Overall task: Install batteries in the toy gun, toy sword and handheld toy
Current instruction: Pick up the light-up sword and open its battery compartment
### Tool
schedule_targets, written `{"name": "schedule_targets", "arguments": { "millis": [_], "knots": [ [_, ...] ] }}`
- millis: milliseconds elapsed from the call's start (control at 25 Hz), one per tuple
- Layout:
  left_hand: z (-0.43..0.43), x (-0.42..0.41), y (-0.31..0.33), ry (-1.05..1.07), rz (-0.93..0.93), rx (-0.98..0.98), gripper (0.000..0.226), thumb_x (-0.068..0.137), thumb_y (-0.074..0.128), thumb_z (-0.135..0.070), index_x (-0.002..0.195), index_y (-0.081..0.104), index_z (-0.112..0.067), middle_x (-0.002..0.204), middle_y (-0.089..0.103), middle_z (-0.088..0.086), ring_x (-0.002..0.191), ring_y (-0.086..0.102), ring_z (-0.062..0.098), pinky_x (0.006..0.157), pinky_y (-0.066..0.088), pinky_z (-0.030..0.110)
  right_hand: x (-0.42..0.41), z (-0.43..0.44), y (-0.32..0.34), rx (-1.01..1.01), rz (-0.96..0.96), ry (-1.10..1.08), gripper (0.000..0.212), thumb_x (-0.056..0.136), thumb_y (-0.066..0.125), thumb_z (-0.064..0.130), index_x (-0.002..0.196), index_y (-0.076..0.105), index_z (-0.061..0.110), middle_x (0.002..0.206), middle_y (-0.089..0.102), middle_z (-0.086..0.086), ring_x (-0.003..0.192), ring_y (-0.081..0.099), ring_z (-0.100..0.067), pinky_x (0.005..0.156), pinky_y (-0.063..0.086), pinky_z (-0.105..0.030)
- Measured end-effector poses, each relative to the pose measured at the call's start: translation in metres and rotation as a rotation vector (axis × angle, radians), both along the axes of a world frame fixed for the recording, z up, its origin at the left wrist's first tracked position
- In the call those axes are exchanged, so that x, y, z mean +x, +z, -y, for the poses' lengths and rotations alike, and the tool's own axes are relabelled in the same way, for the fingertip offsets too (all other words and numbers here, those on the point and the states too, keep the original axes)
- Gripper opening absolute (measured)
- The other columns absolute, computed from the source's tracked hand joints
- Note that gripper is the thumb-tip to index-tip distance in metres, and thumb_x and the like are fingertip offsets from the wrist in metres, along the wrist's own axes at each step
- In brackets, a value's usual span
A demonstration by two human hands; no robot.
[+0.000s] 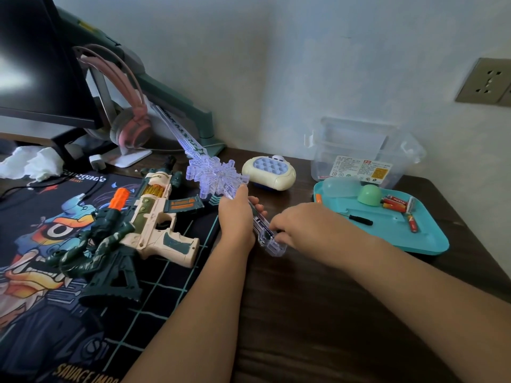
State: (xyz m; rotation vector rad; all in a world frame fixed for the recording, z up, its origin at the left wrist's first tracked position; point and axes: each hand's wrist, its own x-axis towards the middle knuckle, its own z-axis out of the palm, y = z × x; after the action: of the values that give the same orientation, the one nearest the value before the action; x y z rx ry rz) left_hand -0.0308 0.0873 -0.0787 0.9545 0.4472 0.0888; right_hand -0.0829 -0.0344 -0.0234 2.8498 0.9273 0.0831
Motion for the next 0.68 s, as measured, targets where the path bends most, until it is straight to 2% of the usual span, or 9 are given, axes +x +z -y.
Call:
{"name": "schedule_targets", "arguments": {
  "millis": [80, 160, 240, 320, 400, 480, 520, 600, 680],
  "knots": [
    [-0.003, 0.002, -0.001, 0.002, -0.016, -0.025, 0.026, 0.099, 0.050, -0.016, 0.120, 0.050, -0.001, 0.066, 0.051, 0.006, 0.040, 0.046, 0.011, 0.039, 0.042, 0.022, -0.005, -0.003, -0.007, -0.062, 0.052, 0.088, 0.021, 0.098, 0.046, 0.023, 0.115, 0.057, 0.016, 0.103, 0.062, -0.003, 0.095, 0.061, -0.021, 0.077, 0.048, -0.032],
    [-0.005, 0.005, -0.002, 0.015, -0.030, -0.051, 0.029, 0.099, 0.050, -0.015, 0.124, 0.048, 0.000, 0.066, 0.049, 0.006, 0.038, 0.044, 0.010, 0.039, 0.041, 0.021, -0.015, -0.001, -0.016, -0.033, 0.089, 0.176, 0.024, 0.095, 0.046, 0.013, 0.116, 0.057, 0.013, 0.100, 0.062, -0.006, 0.090, 0.062, -0.024, 0.070, 0.049, -0.032],
    [-0.007, 0.008, -0.003, 0.015, -0.051, -0.076, 0.028, 0.098, 0.050, -0.015, 0.121, 0.049, 0.001, 0.065, 0.049, 0.006, 0.037, 0.045, 0.010, 0.038, 0.041, 0.020, -0.018, 0.004, -0.026, 0.146, 0.161, 0.161, 0.029, 0.089, 0.044, 0.015, 0.110, 0.063, 0.009, 0.092, 0.066, -0.008, 0.081, 0.066, -0.026, 0.065, 0.055, -0.038],
    [-0.006, 0.007, -0.004, 0.006, -0.061, -0.106, 0.020, 0.097, 0.050, -0.014, 0.111, 0.050, 0.000, 0.066, 0.049, 0.007, 0.040, 0.046, 0.012, 0.039, 0.042, 0.021, -0.018, 0.002, -0.029, 0.447, 0.215, -0.021, 0.030, 0.092, 0.044, 0.022, 0.111, 0.064, 0.011, 0.096, 0.068, -0.007, 0.085, 0.066, -0.023, 0.071, 0.056, -0.039],
    [-0.004, 0.003, -0.004, 0.004, -0.061, -0.090, 0.020, 0.097, 0.050, -0.014, 0.109, 0.051, 0.002, 0.066, 0.050, 0.007, 0.042, 0.047, 0.012, 0.039, 0.043, 0.022, -0.025, -0.011, -0.036, 0.766, 0.098, -0.335, 0.021, 0.098, 0.047, 0.023, 0.113, 0.060, 0.018, 0.102, 0.066, -0.001, 0.090, 0.064, -0.015, 0.075, 0.053, -0.030],
    [-0.003, 0.004, -0.004, 0.025, -0.053, -0.072, 0.031, 0.097, 0.050, -0.014, 0.120, 0.050, 0.006, 0.067, 0.051, 0.007, 0.039, 0.047, 0.010, 0.039, 0.045, 0.021, -0.037, -0.028, -0.046, 1.154, -0.117, -0.552, 0.019, 0.101, 0.042, 0.026, 0.108, 0.059, 0.026, 0.102, 0.064, 0.004, 0.080, 0.065, -0.011, 0.060, 0.052, -0.019],
    [-0.003, 0.005, -0.004, 0.039, -0.056, -0.071, 0.036, 0.097, 0.049, -0.014, 0.127, 0.048, 0.007, 0.068, 0.051, 0.007, 0.038, 0.048, 0.010, 0.040, 0.045, 0.021, -0.042, -0.032, -0.049, 1.287, -0.215, -0.592, 0.018, 0.101, 0.042, 0.028, 0.109, 0.059, 0.030, 0.102, 0.064, 0.006, 0.076, 0.067, -0.010, 0.056, 0.053, -0.016],
    [-0.005, 0.008, -0.003, 0.056, -0.066, -0.061, 0.038, 0.097, 0.050, -0.015, 0.130, 0.047, 0.005, 0.068, 0.052, 0.006, 0.040, 0.049, 0.010, 0.040, 0.046, 0.021, -0.047, -0.030, -0.050, 1.352, -0.325, -0.557, 0.022, 0.098, 0.050, 0.030, 0.118, 0.056, 0.036, 0.099, 0.064, 0.013, 0.077, 0.068, -0.003, 0.061, 0.056, -0.018],
    [-0.002, 0.007, -0.004, 0.052, -0.088, -0.058, 0.031, 0.097, 0.050, -0.015, 0.122, 0.051, 0.004, 0.069, 0.053, 0.006, 0.043, 0.050, 0.012, 0.040, 0.046, 0.022, -0.050, -0.021, -0.050, 1.300, -0.401, -0.527, 0.032, 0.095, 0.057, 0.025, 0.123, 0.054, 0.038, 0.098, 0.064, 0.018, 0.081, 0.067, 0.003, 0.067, 0.058, -0.020]
  ]
}}
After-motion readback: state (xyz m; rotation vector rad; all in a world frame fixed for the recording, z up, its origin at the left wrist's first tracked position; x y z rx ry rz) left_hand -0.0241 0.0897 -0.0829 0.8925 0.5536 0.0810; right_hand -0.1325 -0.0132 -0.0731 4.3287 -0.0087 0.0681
